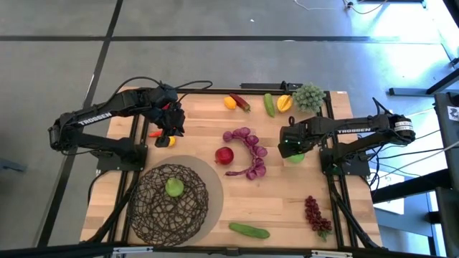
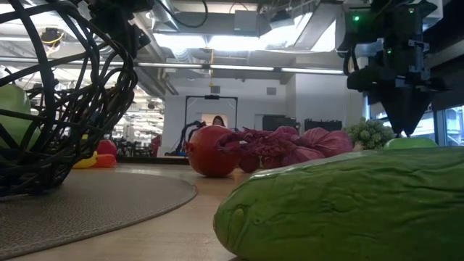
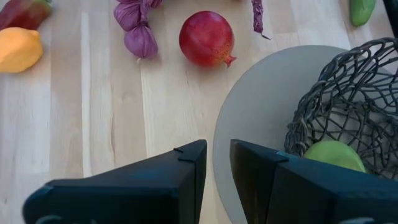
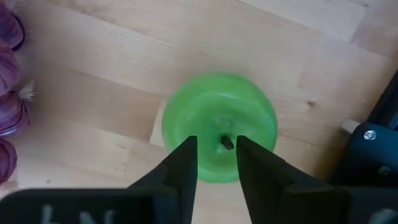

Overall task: Build produce basket
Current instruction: Put the green apple into the black wire basket

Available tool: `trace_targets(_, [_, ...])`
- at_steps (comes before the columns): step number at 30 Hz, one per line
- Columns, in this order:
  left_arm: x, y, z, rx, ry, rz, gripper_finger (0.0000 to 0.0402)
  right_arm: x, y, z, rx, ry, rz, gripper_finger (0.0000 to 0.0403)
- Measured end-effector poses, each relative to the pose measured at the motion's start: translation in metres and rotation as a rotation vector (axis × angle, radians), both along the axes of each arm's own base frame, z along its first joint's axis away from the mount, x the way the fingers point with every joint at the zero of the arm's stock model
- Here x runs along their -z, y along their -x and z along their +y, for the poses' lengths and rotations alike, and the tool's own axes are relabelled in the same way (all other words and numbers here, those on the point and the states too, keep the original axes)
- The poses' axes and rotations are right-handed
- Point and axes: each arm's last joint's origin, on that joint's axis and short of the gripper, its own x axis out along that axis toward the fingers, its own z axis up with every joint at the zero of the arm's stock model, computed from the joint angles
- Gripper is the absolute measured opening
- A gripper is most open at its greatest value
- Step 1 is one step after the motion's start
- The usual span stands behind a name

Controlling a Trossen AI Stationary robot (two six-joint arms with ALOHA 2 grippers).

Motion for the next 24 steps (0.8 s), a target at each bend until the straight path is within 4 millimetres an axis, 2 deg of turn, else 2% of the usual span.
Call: trace_targets(24, [0.0000,0.0000,0.0000,-0.002,0.002,0.000,0.0063,0.0001,0.0033,0.0003,-0.001,-0.003,0.034,0.0104])
